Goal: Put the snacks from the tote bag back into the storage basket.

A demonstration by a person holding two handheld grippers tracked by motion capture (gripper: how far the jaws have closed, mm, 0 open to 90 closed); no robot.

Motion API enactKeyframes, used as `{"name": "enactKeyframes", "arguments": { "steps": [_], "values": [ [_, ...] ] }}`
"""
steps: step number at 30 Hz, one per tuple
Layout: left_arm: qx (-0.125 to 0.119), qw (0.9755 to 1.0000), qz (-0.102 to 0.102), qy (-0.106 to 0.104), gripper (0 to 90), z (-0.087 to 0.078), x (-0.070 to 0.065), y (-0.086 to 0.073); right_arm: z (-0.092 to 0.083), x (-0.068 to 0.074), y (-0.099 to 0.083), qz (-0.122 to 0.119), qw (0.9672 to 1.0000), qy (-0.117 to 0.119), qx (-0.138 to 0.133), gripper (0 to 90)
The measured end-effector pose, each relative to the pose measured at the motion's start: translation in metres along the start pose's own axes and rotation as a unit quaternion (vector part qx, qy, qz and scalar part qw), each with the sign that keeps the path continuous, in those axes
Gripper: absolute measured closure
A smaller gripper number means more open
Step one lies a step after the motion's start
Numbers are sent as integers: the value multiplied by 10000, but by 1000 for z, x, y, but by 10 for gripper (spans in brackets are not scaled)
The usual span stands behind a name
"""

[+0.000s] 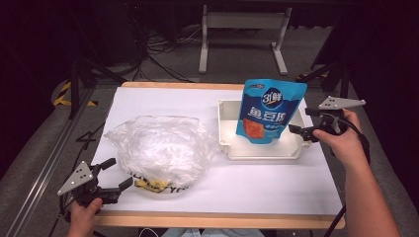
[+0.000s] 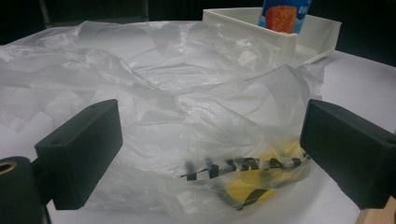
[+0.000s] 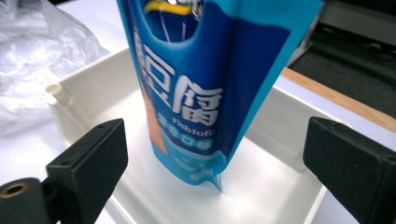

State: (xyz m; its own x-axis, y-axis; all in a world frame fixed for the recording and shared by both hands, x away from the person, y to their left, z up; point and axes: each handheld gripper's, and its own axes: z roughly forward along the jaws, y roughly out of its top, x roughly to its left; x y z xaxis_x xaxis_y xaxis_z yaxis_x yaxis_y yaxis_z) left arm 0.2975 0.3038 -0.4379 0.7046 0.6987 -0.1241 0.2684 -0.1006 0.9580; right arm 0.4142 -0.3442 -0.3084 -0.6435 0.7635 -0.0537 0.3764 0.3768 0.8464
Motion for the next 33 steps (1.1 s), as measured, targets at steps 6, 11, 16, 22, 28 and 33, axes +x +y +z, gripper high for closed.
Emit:
{"name": "enactKeyframes", "arguments": {
  "steps": [6,11,16,22,28,33],
  "values": [
    [46,10000,20,-5,65,0,0,0,-16,13,-1,52,9999,64,-141,71],
    [48,10000,20,-7,65,0,0,1,-28,29,-4,18,9996,129,-241,66],
    [3,10000,29,-6,65,2,-1,1,-34,44,-8,-58,9990,312,-306,62],
    [-6,10000,27,2,65,2,-1,1,-36,57,-8,-147,9982,450,-372,61],
    [-1,10000,14,-23,65,2,-1,1,-36,79,-10,-204,9959,651,-591,57],
    [37,10000,33,-32,65,1,0,1,-31,94,-14,-261,9944,795,-648,57]
  ]
}}
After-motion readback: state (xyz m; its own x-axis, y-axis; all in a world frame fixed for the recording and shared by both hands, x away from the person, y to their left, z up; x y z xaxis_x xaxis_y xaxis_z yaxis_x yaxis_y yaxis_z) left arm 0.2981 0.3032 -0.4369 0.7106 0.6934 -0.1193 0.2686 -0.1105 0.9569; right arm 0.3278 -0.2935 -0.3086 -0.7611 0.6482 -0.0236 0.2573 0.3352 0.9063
